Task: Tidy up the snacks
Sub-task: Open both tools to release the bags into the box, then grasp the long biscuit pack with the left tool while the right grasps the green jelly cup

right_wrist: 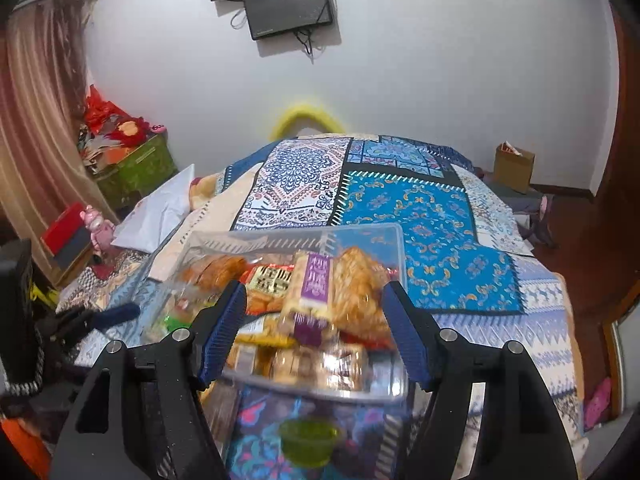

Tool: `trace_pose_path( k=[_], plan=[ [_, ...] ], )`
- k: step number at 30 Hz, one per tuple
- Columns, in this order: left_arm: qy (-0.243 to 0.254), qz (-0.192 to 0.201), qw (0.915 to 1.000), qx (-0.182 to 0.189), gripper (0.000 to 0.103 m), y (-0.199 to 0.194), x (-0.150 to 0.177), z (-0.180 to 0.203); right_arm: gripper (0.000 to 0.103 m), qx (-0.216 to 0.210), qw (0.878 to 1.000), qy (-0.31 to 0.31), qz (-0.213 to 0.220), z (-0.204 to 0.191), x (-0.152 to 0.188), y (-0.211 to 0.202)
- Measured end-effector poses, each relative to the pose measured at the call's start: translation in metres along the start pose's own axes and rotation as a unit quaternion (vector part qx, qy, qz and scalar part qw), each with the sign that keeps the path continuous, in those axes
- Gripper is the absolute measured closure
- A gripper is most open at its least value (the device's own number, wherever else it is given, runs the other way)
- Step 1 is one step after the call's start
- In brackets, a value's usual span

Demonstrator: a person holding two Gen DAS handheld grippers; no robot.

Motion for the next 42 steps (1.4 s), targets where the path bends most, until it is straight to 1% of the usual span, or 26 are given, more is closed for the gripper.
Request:
trace_pose_path(
  k=[1, 2, 3, 4, 6, 11, 16, 21, 25, 29, 31, 33, 35, 37, 38, 39, 40, 42],
  plan=[
    [0.001, 0.001, 1.0000, 0.000, 0.027, -0.004, 0.001, 0.001, 0.032, 0.001, 1.000, -0.001, -0.001, -0.002, 0.004, -0.004],
    [0.001, 0.002, 1.0000, 0.001, 0.026, -0.008, 0.003, 0.002, 0.027, 0.003, 1.000, -0.001, 0.000, -0.002, 0.007, -0.007],
    [0.001, 0.003, 1.0000, 0.002, 0.026, -0.012, 0.005, 0.003, 0.025, 0.008, 1.000, 0.002, 0.002, -0.002, 0.011, -0.010],
    [0.001, 0.002, 1.0000, 0.002, 0.027, -0.016, 0.008, 0.004, 0.025, 0.012, 1.000, 0.006, 0.003, -0.002, 0.016, -0.013],
    [-0.001, 0.000, 1.0000, 0.004, 0.026, -0.020, 0.013, 0.005, 0.024, 0.005, 1.000, 0.017, -0.004, -0.002, 0.026, -0.016],
    [-0.002, -0.021, 0.9998, 0.006, 0.026, -0.022, 0.033, 0.007, 0.024, 0.000, 0.999, 0.035, -0.027, 0.000, 0.051, -0.015],
    [-0.003, -0.051, 0.9987, 0.005, 0.026, -0.011, 0.055, 0.008, 0.024, -0.008, 0.997, 0.042, -0.057, -0.002, 0.079, -0.009],
    [0.002, -0.078, 0.9969, 0.004, 0.026, 0.008, 0.071, 0.013, 0.024, -0.014, 0.995, 0.037, -0.087, -0.006, 0.098, 0.008],
    [0.003, -0.094, 0.9956, 0.002, 0.026, 0.023, 0.076, 0.016, 0.024, -0.015, 0.994, 0.030, -0.099, -0.008, 0.103, 0.023],
    [-0.002, -0.106, 0.9943, 0.009, 0.026, 0.035, 0.078, 0.014, 0.025, -0.038, 0.992, 0.044, -0.114, -0.004, 0.103, 0.037],
    [-0.004, -0.111, 0.9937, 0.008, 0.026, 0.041, 0.078, 0.014, 0.026, -0.040, 0.991, 0.045, -0.116, -0.003, 0.103, 0.042],
    [-0.009, -0.116, 0.9932, 0.010, 0.026, 0.047, 0.078, 0.014, 0.031, -0.049, 0.990, 0.045, -0.121, -0.005, 0.103, 0.047],
    [-0.015, -0.116, 0.9930, 0.009, 0.026, 0.052, 0.078, 0.013, 0.033, -0.057, 0.990, 0.043, -0.126, -0.008, 0.103, 0.052],
    [-0.023, -0.119, 0.9926, 0.010, 0.026, 0.056, 0.077, 0.012, 0.039, -0.063, 0.989, 0.036, -0.131, -0.012, 0.104, 0.056],
    [-0.026, -0.121, 0.9923, 0.011, 0.026, 0.058, 0.077, 0.011, 0.048, -0.067, 0.988, 0.032, -0.135, -0.015, 0.105, 0.058],
    [-0.029, -0.123, 0.9920, 0.012, 0.026, 0.061, 0.077, 0.011, 0.054, -0.065, 0.988, 0.029, -0.136, -0.017, 0.106, 0.060],
    [-0.030, -0.124, 0.9918, 0.012, 0.026, 0.063, 0.078, 0.012, 0.056, -0.064, 0.989, 0.028, -0.134, -0.018, 0.107, 0.060],
    [-0.025, -0.120, 0.9924, 0.010, 0.027, 0.065, 0.079, 0.014, 0.056, -0.062, 0.989, 0.024, -0.130, -0.020, 0.108, 0.058]
  ],
)
Point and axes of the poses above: each gripper's, at about its wrist camera, not at the fingertips, and y roughly the way its jaws point, z to its right, x to its underside, the point moved 3 cm from there along y, roughly the way its jaws point, and after that the axes turned 10 degrees about -y, right-handed, at the moved point
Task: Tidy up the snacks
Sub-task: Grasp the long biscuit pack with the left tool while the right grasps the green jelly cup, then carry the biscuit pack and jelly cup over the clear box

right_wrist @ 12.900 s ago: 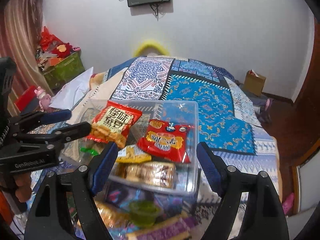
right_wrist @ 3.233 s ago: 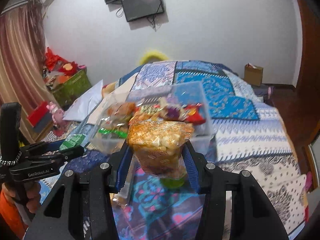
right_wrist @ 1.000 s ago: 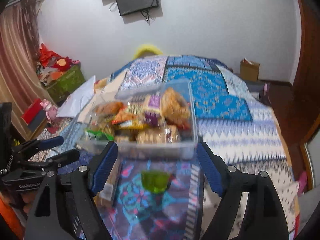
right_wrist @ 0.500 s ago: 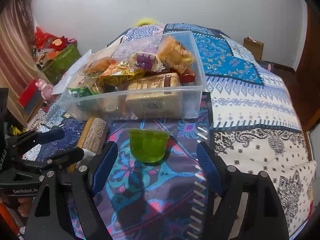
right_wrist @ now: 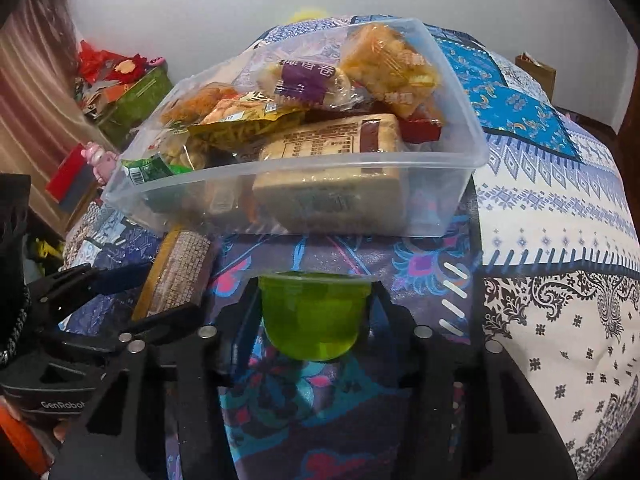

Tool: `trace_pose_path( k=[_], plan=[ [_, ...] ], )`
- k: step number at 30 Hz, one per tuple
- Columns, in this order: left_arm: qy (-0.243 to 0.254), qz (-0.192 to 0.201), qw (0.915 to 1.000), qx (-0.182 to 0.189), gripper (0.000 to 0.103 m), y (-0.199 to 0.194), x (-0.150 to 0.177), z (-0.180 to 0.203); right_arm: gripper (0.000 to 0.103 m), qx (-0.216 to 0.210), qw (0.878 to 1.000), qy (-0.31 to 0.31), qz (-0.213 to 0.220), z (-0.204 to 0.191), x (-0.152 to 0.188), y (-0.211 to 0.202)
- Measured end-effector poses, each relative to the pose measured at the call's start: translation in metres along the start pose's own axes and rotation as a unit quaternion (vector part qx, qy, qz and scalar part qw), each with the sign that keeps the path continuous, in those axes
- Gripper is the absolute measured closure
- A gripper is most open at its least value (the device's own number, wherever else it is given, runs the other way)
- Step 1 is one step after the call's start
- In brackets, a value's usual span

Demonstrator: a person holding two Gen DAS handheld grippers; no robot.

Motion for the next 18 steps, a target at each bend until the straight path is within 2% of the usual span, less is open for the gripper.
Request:
trace_pose_path(
  k=[3, 5, 7, 13, 18],
  plan=[
    [0.011, 0.005, 0.9999, -0.005, 0.029, 0.003, 0.002, 0.007, 0.056, -0.001, 1.000, 0.000, 0.003, -0.001, 0.001, -0.003],
    [0.014, 0.007, 0.9999, -0.007, 0.036, 0.005, 0.004, 0.011, 0.056, -0.005, 1.000, 0.003, 0.006, 0.000, 0.002, -0.007],
    [0.015, 0.008, 0.9998, 0.004, 0.048, 0.006, 0.006, 0.016, 0.057, -0.003, 1.000, 0.004, 0.012, 0.000, 0.006, -0.014],
    [0.011, 0.005, 0.9999, 0.011, 0.063, 0.001, 0.010, 0.019, 0.057, 0.008, 1.000, -0.004, 0.022, -0.005, 0.008, -0.027],
    [0.018, 0.004, 0.9996, 0.022, 0.066, -0.013, 0.019, 0.017, 0.057, 0.014, 0.999, -0.007, 0.037, -0.009, 0.006, -0.042]
  ],
)
Point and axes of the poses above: each gripper's, at about its wrist camera, not at the fingertips, and y roughly the way its jaws point, z to its right, x to its underside, the point moved 3 cm from there along y, roughly the way its jaws point, and after that the axes turned 10 degrees about -y, right-handed, at the moved point
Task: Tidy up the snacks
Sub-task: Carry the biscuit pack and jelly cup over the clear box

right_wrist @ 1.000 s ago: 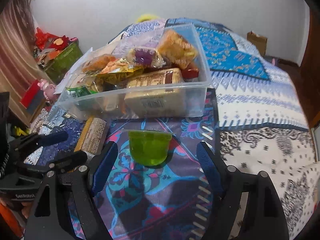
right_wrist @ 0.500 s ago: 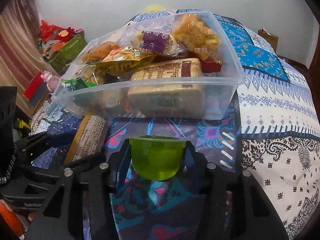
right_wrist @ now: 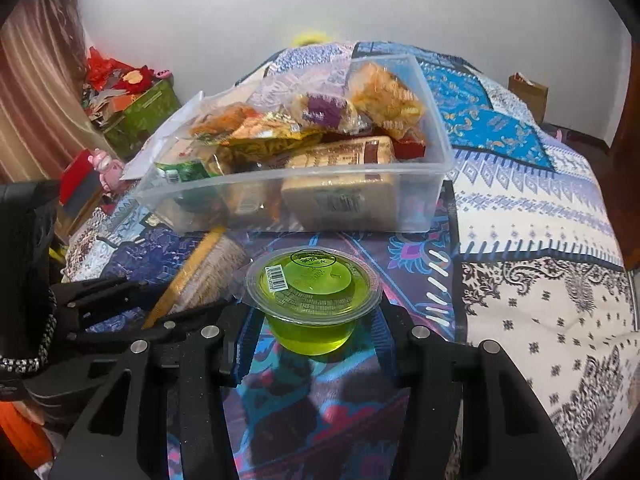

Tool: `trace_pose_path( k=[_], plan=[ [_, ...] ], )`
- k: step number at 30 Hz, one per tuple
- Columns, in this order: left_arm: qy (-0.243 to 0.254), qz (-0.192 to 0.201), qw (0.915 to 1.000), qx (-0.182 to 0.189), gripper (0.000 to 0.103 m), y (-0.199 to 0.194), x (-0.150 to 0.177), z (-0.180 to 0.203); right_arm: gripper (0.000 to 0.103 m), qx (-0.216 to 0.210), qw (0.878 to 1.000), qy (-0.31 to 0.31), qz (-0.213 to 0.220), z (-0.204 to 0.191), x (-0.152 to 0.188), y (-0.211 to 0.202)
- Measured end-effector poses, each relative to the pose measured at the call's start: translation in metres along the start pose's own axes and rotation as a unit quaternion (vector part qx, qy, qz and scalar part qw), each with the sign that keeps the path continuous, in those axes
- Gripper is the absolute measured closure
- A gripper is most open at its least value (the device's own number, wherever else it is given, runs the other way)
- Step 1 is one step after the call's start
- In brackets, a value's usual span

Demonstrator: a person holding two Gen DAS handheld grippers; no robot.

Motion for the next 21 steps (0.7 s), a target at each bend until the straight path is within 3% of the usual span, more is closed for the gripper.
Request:
trace_pose_path(
  k=[10, 21],
  plan=[
    [0.008, 0.052, 0.9986, 0.008, 0.066, -0.046, 0.000, 0.003, 0.057, 0.010, 0.999, -0.004, 0.034, -0.003, -0.014, -0.024],
    [-0.004, 0.108, 0.9939, 0.020, 0.066, -0.086, -0.035, -0.003, 0.057, 0.010, 0.997, -0.006, 0.071, -0.003, -0.045, -0.036]
  ],
)
Point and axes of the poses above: each gripper's, at about its wrist camera, not at the fingertips, and y roughly the way its jaws point, z to its right, x to its underside, the point moved 3 cm from there along y, roughly the way its jaws point, and after that the axes turned 10 degrees about -y, right-handed, at the moved point
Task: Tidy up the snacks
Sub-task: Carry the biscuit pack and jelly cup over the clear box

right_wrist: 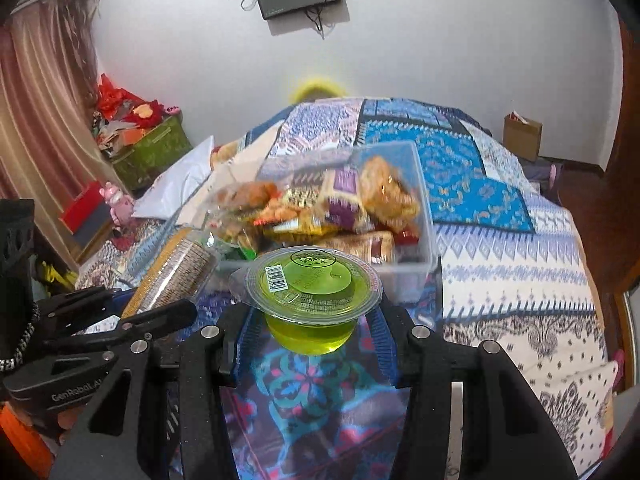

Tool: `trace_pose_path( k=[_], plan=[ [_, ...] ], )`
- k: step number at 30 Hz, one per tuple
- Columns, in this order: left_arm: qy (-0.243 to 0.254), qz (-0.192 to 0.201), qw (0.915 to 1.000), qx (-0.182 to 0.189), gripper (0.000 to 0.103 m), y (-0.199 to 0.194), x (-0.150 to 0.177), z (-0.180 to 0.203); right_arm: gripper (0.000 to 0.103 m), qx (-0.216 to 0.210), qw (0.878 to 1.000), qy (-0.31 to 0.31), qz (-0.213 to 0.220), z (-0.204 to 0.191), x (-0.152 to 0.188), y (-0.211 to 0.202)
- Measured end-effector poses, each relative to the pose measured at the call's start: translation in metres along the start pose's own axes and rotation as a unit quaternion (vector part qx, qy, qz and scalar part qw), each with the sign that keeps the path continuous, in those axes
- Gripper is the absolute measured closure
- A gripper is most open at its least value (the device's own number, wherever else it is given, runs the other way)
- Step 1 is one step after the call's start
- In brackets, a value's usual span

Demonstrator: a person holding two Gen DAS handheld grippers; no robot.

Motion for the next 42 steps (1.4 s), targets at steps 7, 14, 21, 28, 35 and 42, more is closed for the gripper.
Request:
trace_pose_path(
  k=[7, 14, 21, 28, 35, 42],
  plan=[
    [-0.018, 0.023, 0.9996, -0.005, 0.066, 0.002, -0.037, -0.013, 0.057, -0.002, 1.000, -0.008, 0.019, -0.003, -0.025, 0.008],
    [-0.022, 0.037, 0.9989, -0.014, 0.066, 0.014, -0.063, -0.021, 0.057, -0.008, 0.999, -0.023, 0.025, -0.012, -0.048, 0.031],
    [-0.031, 0.044, 0.9982, -0.028, 0.066, 0.036, -0.081, -0.027, 0.057, -0.012, 0.999, -0.029, 0.018, -0.017, -0.059, 0.059],
    [-0.051, 0.024, 0.9974, -0.045, 0.066, 0.067, -0.086, -0.048, 0.057, -0.016, 0.999, -0.028, -0.002, -0.016, -0.062, 0.086],
    [-0.061, 0.007, 0.9969, -0.050, 0.065, 0.084, -0.087, -0.059, 0.057, -0.019, 0.998, -0.053, -0.022, -0.022, -0.058, 0.098],
    [-0.055, 0.008, 0.9971, -0.052, 0.063, 0.075, -0.089, -0.058, 0.053, -0.027, 0.997, -0.052, -0.040, -0.022, -0.056, 0.097]
  ],
)
Point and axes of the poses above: each gripper's, at about its wrist camera, not at the fingertips, and y roughly the way its jaws point, z to its right, x to its underside, the point moved 3 cm from there along y, roughly the way its jaws point, and after that the axes turned 10 degrees about -y, right-handed, at the moved point
